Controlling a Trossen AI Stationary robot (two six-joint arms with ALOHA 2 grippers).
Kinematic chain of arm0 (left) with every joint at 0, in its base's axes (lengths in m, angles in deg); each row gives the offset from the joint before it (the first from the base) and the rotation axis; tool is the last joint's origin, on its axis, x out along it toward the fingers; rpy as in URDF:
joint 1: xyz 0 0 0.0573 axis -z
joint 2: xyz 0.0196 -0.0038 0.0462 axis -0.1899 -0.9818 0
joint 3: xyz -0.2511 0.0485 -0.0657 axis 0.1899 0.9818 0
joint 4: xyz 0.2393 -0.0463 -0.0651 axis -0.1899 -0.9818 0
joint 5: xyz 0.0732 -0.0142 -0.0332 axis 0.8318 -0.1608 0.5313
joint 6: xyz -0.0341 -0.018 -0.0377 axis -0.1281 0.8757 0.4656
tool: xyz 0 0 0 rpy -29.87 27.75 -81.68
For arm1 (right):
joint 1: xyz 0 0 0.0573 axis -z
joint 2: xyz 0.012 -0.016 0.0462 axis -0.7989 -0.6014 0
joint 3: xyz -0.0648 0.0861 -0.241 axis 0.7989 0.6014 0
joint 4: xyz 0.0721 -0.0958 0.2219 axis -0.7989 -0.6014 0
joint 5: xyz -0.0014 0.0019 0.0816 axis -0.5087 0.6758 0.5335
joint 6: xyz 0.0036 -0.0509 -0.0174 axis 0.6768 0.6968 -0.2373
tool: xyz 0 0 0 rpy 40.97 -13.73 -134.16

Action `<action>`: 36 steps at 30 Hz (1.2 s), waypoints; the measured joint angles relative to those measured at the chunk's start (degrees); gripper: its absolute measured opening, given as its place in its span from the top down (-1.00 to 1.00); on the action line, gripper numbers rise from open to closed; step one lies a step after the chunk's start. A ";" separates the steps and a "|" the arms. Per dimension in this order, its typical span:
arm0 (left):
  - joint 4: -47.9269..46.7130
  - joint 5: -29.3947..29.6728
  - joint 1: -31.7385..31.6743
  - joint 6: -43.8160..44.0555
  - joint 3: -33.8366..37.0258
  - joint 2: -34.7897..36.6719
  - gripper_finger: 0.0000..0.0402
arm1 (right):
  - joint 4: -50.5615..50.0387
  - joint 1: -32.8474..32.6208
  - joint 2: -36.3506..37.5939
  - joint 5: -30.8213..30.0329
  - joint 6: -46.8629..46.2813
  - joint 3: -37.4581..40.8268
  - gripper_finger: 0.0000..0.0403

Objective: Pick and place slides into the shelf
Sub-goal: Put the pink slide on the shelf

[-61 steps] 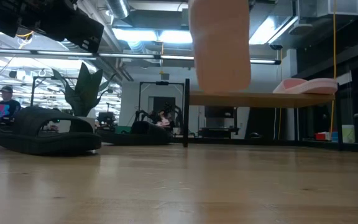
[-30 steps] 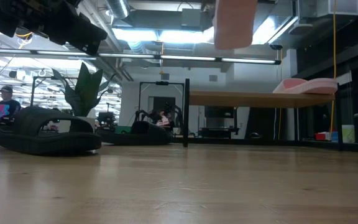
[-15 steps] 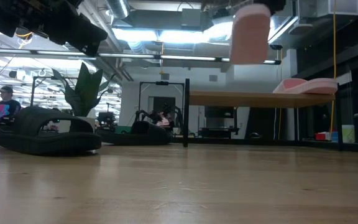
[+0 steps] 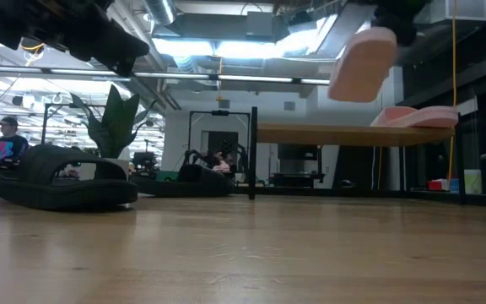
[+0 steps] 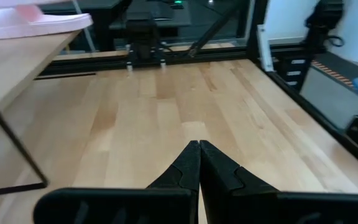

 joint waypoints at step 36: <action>0.18 2.01 0.00 1.51 0.01 0.00 1.00 | 14.75 23.97 0.25 17.67 30.15 8.63 0.94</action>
